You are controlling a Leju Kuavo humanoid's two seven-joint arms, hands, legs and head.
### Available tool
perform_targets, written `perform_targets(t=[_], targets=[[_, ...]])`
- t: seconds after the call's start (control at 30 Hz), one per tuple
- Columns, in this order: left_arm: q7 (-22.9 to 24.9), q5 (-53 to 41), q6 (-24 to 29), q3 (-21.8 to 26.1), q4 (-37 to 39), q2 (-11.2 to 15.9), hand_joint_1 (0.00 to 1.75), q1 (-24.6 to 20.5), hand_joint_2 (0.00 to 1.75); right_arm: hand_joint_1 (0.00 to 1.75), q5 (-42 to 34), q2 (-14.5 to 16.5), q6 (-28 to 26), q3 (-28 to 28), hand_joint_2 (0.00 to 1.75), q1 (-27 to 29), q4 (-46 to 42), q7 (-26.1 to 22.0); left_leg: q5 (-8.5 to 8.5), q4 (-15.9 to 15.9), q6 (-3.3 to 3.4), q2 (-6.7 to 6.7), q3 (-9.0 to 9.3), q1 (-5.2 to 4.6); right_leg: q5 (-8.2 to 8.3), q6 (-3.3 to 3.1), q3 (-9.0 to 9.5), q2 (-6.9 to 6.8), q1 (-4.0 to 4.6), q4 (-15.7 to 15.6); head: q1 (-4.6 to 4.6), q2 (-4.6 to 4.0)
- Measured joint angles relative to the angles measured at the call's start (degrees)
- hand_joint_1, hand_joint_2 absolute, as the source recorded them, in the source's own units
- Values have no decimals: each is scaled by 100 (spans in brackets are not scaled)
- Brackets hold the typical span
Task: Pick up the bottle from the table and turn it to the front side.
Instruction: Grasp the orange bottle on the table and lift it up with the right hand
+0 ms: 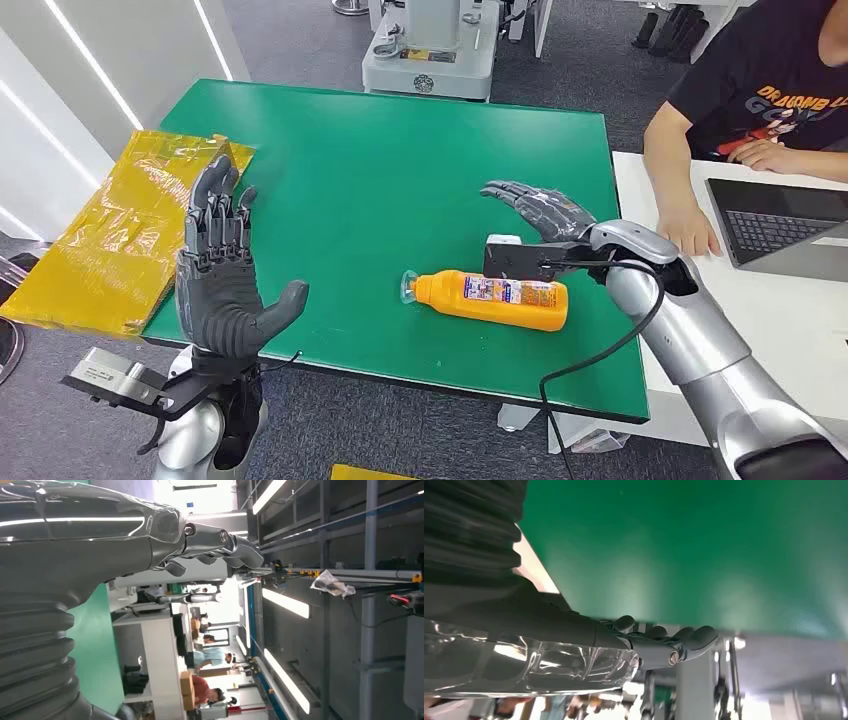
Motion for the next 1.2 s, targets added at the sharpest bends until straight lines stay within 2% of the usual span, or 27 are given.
perform_targets(t=[0.2,0.33,0.53,0.77,1.2], targets=[[-4,106,37,-78,103,57,0,-71,175,0,-212,0,834,713,175,-592,787,-99,0,0,0,-2,-2,0,0,0,0,-3,0,-2,-1,0],[-53,171,92,-135,178,101,0,-95,175,0,-465,2,962,1253,175,-783,1223,-112,0,0,0,-6,-3,0,0,0,0,-4,0,-3,1,0],[-85,257,111,-166,254,152,0,-137,175,0,-580,49,740,1880,175,-809,1722,122,0,0,0,-9,-3,0,0,0,0,-6,0,-2,-1,0],[-85,306,227,-237,273,197,0,-134,175,0,-247,102,232,2473,175,-826,2174,604,0,0,0,-9,-3,0,0,0,0,-6,0,-3,-1,0],[-55,265,278,-326,273,197,0,-134,175,0,-306,103,-342,2833,175,-656,2646,889,-1,1,0,-9,-2,0,0,1,0,-6,0,-4,-1,0]])
